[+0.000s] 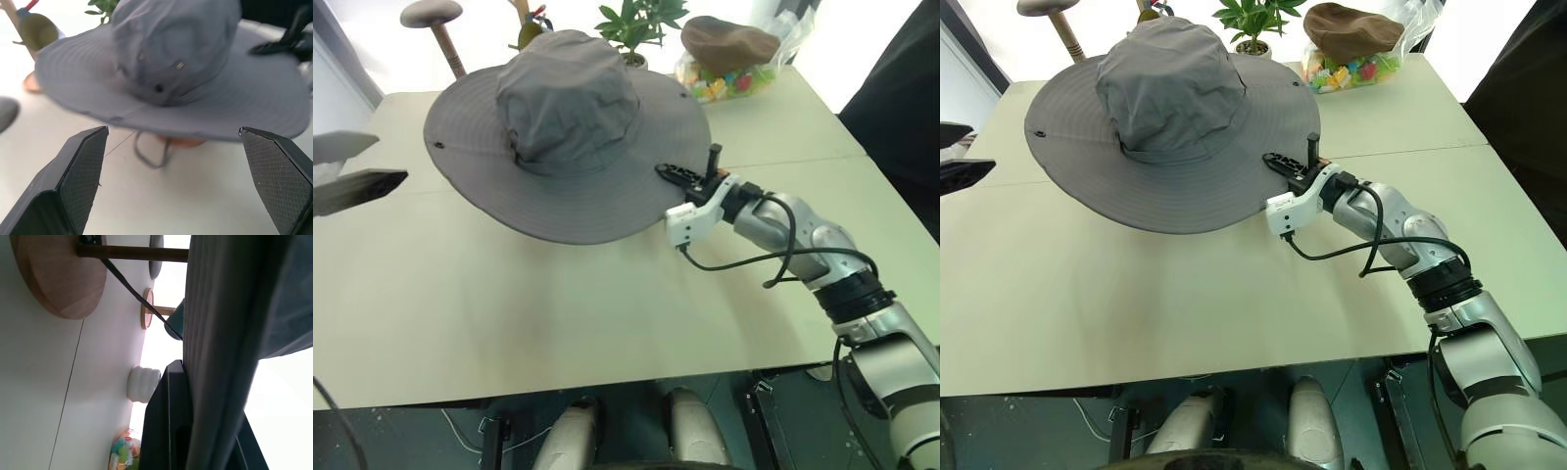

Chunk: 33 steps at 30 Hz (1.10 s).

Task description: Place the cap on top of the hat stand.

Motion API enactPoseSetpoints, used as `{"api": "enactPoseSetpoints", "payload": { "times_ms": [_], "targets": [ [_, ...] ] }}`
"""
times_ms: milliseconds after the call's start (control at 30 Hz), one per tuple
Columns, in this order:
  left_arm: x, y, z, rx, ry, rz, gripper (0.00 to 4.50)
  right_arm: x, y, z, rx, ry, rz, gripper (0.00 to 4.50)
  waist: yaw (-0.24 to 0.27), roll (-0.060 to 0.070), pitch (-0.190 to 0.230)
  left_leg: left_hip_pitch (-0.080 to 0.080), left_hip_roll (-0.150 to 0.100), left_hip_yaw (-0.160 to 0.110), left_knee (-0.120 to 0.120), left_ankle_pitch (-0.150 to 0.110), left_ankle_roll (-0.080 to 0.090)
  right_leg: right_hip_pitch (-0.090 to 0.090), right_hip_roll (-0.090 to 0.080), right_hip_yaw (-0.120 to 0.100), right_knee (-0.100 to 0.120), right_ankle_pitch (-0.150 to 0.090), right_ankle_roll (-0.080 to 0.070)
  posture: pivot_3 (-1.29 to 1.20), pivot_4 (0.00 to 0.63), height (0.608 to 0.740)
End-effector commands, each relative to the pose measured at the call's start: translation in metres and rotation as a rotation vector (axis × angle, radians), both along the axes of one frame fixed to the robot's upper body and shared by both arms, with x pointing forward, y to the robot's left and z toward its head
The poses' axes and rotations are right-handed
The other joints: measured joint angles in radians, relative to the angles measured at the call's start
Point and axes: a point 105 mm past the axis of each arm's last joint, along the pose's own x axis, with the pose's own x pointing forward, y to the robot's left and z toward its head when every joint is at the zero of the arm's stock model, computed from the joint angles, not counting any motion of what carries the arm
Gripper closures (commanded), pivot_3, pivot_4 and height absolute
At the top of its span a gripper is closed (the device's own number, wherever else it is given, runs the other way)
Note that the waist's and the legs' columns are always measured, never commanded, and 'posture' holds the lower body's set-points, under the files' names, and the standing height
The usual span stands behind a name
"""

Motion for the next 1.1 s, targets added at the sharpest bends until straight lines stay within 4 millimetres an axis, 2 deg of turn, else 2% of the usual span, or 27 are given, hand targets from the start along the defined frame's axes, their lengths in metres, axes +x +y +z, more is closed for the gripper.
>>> {"api": "enactPoseSetpoints", "payload": {
  "times_ms": [33,133,267,300,333,400,433,567,700,867,1000,1100],
  "targets": [
    [-0.004,-0.008,0.031,-0.014,-0.111,-0.051,0.00,-0.001,-0.003,0.029,0.020,-0.048,0.007,4.46,0.001,-0.001,0.000,0.000,0.000,0.000,0.000,0.000,0.000,0.000,0.000,0.000,0.000,0.000,0.000,0.00,0.150,0.740],
    [-0.003,-0.014,0.032,0.008,-0.122,-0.074,0.00,-0.001,-0.002,0.034,0.020,-0.036,0.013,4.46,-0.002,-0.001,0.000,0.000,0.000,0.000,0.000,0.000,0.000,0.000,0.000,0.000,0.000,0.000,0.000,0.00,0.150,0.740],
    [-0.002,-0.020,0.035,-0.018,-0.134,-0.098,0.00,0.000,-0.003,0.027,0.045,0.067,0.015,4.46,-0.004,-0.001,0.000,0.000,0.002,0.000,0.000,0.000,0.000,0.000,0.002,0.001,0.000,0.000,0.000,0.00,0.150,0.740],
    [-0.002,-0.021,0.035,-0.022,-0.137,-0.102,0.00,0.000,-0.004,0.027,0.064,0.093,0.015,3.89,-0.004,-0.001,0.000,0.000,0.002,0.000,0.000,0.000,0.000,0.000,0.002,0.001,0.000,0.000,0.000,0.00,0.150,0.740],
    [-0.001,-0.022,0.035,-0.022,-0.138,-0.107,0.00,-0.001,-0.004,0.027,0.069,0.099,0.016,3.68,-0.004,-0.001,0.000,0.000,0.002,0.000,0.000,0.000,0.000,0.000,0.002,0.001,0.000,0.000,0.000,0.00,0.150,0.740],
    [0.000,-0.025,0.034,-0.022,-0.136,-0.115,0.00,-0.002,-0.004,0.028,0.066,0.104,0.018,2.75,-0.003,-0.001,0.000,0.000,0.002,0.000,0.000,0.000,0.000,0.000,0.002,0.001,0.000,0.000,0.000,0.00,0.150,0.740],
    [0.001,-0.026,0.034,-0.024,-0.135,-0.120,0.00,-0.003,-0.004,0.028,0.064,0.101,0.020,2.10,-0.003,-0.001,0.000,0.000,0.002,0.000,0.000,0.000,0.000,0.000,0.002,0.001,0.000,0.000,0.000,0.00,0.150,0.740],
    [0.006,-0.029,0.029,-0.031,-0.122,-0.133,0.00,-0.009,-0.007,0.033,0.029,0.045,0.017,0.03,-0.002,-0.001,0.000,0.000,0.002,0.000,0.000,0.000,0.000,0.000,0.002,0.001,0.001,0.000,0.000,0.00,0.150,0.740],
    [0.009,-0.028,0.025,-0.028,-0.110,-0.135,0.00,-0.021,-0.020,0.032,-0.008,0.014,0.003,0.03,0.000,-0.001,0.000,0.000,0.002,0.000,0.001,0.000,0.000,0.000,0.002,0.001,0.001,0.000,0.000,0.00,0.150,0.740],
    [0.013,-0.022,0.025,-0.029,-0.107,-0.117,0.00,-0.050,-0.050,0.039,-0.056,-0.010,-0.018,0.03,0.001,-0.001,0.000,0.000,0.001,0.000,0.001,0.000,0.000,0.000,0.002,0.001,0.001,0.000,0.000,0.00,0.150,0.740],
    [0.015,-0.010,0.025,-0.032,-0.105,-0.070,0.00,-0.068,-0.087,0.044,-0.077,0.052,-0.066,0.03,0.000,-0.001,0.000,0.000,0.001,0.003,0.001,0.000,0.000,0.000,0.002,0.001,0.001,0.000,0.000,0.00,0.150,0.740],
    [0.015,0.003,0.022,-0.024,-0.096,-0.020,0.00,-0.076,-0.123,0.057,0.002,0.176,-0.143,0.03,-0.001,-0.001,0.000,0.000,0.001,0.004,0.001,0.000,0.000,0.000,0.002,0.001,0.001,0.000,0.000,0.00,0.150,0.740]
  ]
}}
